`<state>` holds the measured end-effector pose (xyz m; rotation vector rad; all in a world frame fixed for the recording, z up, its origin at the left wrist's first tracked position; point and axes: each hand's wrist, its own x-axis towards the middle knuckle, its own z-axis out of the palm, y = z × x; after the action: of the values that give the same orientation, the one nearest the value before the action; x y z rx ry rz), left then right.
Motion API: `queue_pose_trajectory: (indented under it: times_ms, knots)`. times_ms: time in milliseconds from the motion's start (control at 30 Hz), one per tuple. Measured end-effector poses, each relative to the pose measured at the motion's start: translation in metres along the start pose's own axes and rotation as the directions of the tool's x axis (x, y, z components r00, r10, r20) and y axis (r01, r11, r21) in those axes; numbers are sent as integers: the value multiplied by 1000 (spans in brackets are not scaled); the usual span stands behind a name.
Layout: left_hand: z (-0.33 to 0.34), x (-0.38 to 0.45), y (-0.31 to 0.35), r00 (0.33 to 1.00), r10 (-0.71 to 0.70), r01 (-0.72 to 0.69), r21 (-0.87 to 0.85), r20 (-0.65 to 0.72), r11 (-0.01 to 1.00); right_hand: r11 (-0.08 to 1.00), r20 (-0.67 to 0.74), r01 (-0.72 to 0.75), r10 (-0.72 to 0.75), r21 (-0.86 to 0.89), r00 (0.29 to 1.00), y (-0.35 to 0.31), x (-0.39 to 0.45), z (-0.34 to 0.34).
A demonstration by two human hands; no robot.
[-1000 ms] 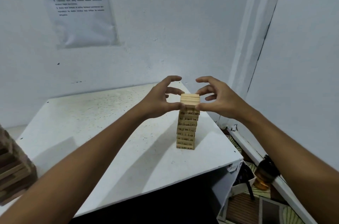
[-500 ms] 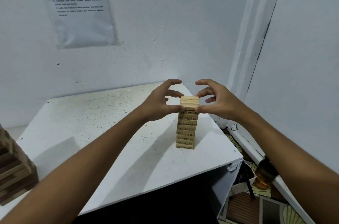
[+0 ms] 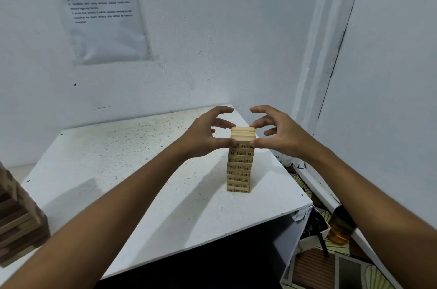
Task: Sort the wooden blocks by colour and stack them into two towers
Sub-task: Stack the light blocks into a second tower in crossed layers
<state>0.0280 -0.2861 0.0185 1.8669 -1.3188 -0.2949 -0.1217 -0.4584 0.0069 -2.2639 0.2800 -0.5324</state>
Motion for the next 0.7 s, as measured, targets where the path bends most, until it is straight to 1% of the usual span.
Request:
queue_pose_trajectory:
  times_ms: [333,700]
  knots:
    - [1,1,4,1000,-15,15,6,9,1000,1000,-2,-20,20,9,1000,-2,-1,1]
    - [1,0,3,1000,-12,11,5,20,1000,1000,8,-11,11,-5,1000,-1,-1,1]
